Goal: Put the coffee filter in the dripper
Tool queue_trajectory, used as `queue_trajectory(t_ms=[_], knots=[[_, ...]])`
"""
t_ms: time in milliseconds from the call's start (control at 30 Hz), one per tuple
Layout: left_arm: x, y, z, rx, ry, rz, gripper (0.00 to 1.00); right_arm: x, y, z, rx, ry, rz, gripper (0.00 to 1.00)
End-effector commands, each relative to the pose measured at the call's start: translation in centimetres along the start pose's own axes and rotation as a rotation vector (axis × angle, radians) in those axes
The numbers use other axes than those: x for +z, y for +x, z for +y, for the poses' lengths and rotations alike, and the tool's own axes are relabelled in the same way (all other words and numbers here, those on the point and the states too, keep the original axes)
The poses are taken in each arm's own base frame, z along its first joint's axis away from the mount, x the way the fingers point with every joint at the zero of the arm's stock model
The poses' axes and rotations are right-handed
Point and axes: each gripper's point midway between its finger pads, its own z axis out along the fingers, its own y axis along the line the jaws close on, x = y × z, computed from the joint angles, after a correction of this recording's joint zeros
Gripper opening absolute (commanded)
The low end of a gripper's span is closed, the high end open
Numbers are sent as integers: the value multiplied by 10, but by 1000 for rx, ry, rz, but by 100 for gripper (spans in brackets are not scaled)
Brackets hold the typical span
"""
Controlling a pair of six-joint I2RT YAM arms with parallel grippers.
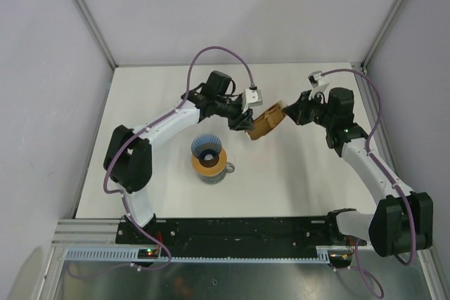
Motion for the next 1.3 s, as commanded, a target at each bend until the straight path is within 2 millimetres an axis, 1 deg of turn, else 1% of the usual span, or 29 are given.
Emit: queue_trajectory(t_ms=[0,167,467,533,667,767,800,867,933,1133,1267], knots=[[1,-12,9,55,-35,-3,38,-8,-29,19,-47,-53,-98,0],[1,-12,13,63,-65,14,35,-8,-31,19,-47,-51,-105,0],[4,-17,22,79,-119,39,35,-4,-29,24,-45,-70,-96,0],[5,-18,22,79,-117,36,32,-4,-28,24,-44,-72,-94,0],[6,-17,22,75,-120,39,21,-4,-29,25,-44,-75,-97,0],[4,-16,23,74,-127,44,6,-5,-31,25,-47,-74,-105,0],[4,-16,23,72,-131,45,3,-5,-31,24,-47,-68,-106,0],[2,-16,21,70,-129,44,1,-4,-31,18,-42,-46,-105,0],[0,-19,17,67,-123,35,0,-3,-29,9,-27,-19,-102,0],[-4,-16,3,49,-92,28,0,0,-23,-15,6,77,-87,0],[-6,-14,-4,41,-72,26,0,1,-20,-22,9,106,-78,0]])
